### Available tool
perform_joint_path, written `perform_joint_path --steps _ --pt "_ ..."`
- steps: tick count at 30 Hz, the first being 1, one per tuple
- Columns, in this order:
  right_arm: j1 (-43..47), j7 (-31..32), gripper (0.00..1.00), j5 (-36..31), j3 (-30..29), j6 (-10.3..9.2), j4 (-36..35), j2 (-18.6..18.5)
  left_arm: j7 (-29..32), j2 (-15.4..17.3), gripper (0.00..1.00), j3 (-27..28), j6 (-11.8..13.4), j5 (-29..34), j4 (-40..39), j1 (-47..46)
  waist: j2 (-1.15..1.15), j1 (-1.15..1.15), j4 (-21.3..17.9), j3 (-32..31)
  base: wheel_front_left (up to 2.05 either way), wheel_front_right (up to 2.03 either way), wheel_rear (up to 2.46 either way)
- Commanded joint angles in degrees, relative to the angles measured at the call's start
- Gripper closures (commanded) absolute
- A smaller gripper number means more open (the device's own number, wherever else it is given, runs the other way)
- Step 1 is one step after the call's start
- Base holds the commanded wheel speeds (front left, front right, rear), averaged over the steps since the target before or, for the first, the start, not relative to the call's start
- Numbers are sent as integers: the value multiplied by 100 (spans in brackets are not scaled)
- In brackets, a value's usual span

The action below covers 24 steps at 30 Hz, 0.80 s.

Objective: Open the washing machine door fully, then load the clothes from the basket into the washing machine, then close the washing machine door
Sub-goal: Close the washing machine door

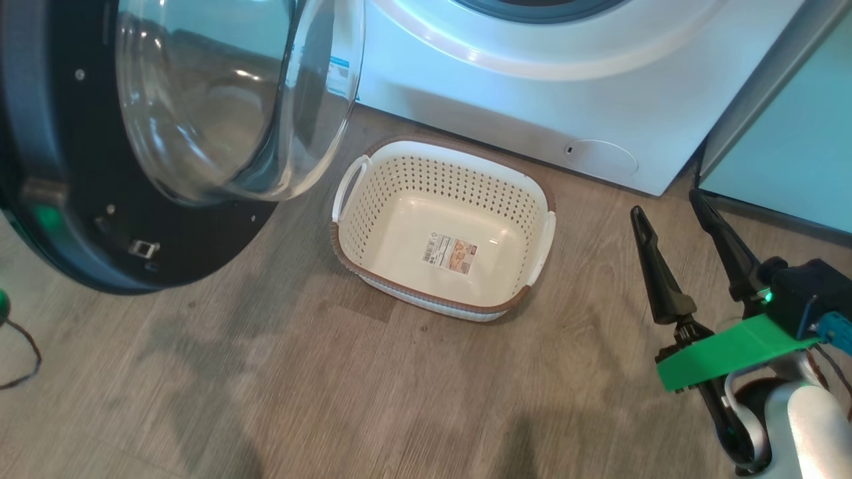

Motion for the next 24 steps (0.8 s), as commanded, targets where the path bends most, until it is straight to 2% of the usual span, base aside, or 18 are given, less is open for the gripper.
perform_joint_path --steps 1,10,24 --pt "-201 -24 0 3 129 0 -214 -31 73 252 100 231 -53 -25 -223 -87 0 0 -13 3 0 0 0" --pt "-295 -61 0 -6 168 0 -204 -2 527 0 100 169 -53 -32 -785 300 0 0 -275 90 0 0 0" --pt "-426 -317 0 48 140 0 -10 120 1173 -246 100 -303 -54 91 -1495 587 0 0 -870 255 0 0 0"
